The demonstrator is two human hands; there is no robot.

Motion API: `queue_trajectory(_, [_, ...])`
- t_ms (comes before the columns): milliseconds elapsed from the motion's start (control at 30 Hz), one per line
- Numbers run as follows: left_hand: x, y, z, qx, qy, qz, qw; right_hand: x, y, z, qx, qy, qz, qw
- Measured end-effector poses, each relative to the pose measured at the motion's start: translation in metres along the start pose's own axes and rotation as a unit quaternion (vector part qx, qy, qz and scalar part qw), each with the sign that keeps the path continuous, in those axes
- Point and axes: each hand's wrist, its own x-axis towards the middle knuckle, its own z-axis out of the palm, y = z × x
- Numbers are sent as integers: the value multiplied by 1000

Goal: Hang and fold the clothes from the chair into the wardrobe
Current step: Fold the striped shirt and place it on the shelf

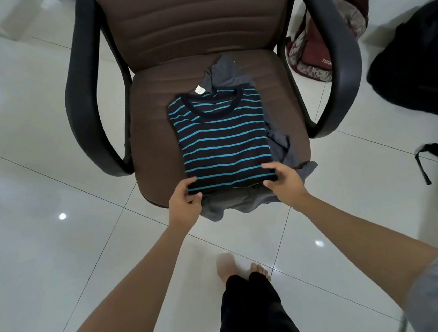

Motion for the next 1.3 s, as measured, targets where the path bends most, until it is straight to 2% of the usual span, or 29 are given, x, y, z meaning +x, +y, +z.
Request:
queue_trajectory(267, [14, -10, -1, -45, 35, -74, 996, 11, 16, 0, -24, 82, 33, 996])
queue_trajectory(433, [21, -21, 2, -62, 43, -93, 993, 17, 28, -9, -25, 85, 51, 995])
queue_trajectory(600, [18, -22, 9, -33, 66, -87, 993, 19, 27, -9, -74, 75, 61, 993])
queue_trajectory(767, [17, -21, 6, 16, 82, -48, 995, 19, 21, -13, -170, 82, 27, 982])
queue_trajectory(967, [46, -4, -9, -8, 67, -73, 995, 31, -12, -17, -153, 90, -6, 984])
queue_trajectory(1100, [74, 25, -18, -32, 40, -57, 997, 55, -35, -11, -138, 89, -24, 986])
queue_trajectory(1300, [123, 53, -22, -99, 12, -74, 992, 108, -60, -8, -95, 113, -14, 989])
